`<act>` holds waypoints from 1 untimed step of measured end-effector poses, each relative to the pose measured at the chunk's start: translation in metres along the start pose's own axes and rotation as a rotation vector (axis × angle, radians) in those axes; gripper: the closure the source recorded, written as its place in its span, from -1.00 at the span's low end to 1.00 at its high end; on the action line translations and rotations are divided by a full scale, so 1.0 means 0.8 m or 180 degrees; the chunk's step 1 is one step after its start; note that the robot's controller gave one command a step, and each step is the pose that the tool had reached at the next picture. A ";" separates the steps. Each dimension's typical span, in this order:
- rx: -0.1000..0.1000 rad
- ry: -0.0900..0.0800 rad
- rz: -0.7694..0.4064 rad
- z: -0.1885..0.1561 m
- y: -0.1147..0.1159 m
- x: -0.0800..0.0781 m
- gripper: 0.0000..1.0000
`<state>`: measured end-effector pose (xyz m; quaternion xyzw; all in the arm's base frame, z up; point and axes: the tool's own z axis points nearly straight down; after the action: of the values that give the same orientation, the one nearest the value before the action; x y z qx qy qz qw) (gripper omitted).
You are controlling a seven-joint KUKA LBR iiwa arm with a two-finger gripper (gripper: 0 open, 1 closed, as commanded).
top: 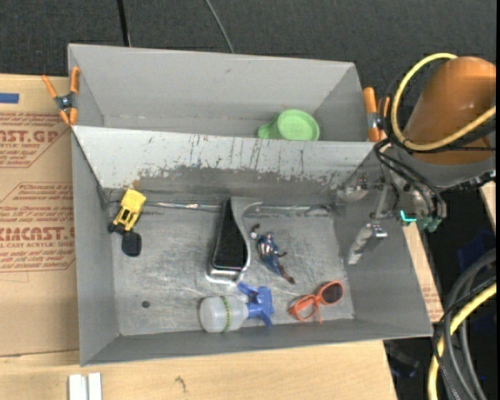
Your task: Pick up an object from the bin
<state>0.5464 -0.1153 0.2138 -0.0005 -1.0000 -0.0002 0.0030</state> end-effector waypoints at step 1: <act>0.0003 -0.0025 -0.0003 -0.006 0.001 -0.002 -1.00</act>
Offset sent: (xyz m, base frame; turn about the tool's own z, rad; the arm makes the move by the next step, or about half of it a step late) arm -0.0609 0.0074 -0.1218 -0.2978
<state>0.5480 -0.1149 0.2184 0.0001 -1.0000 0.0003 -0.0009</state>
